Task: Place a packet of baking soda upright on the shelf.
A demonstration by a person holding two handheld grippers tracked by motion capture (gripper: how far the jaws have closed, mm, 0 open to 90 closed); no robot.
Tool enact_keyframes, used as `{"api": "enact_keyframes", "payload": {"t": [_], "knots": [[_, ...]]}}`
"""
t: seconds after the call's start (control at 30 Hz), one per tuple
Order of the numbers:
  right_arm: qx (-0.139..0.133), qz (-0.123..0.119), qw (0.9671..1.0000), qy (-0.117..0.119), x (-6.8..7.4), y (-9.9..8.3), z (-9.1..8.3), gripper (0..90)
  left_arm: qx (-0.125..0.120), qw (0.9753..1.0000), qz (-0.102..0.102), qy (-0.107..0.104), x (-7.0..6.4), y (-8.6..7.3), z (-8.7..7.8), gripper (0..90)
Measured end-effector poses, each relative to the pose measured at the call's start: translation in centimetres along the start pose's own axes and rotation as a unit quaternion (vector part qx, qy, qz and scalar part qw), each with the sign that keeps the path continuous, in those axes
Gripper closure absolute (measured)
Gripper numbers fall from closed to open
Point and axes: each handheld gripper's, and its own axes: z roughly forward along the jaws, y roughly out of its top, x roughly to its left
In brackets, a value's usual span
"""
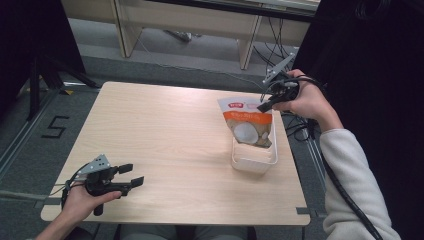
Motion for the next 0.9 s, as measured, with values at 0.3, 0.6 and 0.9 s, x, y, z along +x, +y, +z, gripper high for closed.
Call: {"api": "enact_keyframes", "payload": {"t": [0.3,0.6,0.9], "knots": [[0.008,-0.009,0.9999,0.007,-0.4,-0.3,1.0,90.0,-0.002,1.0,0.0,0.0,0.0,0.0,0.0,26.3],[0.022,-0.022,0.9995,0.007,-0.5,-0.2,1.5,90.0,-0.002,1.0,-0.002,0.0,0.0,0.0,0.0,26.3],[0.037,-0.071,0.9966,-0.02,-0.4,0.2,2.0,90.0,-0.002,1.0,-0.003,0.001,0.0,0.0,0.0,26.3]]}}
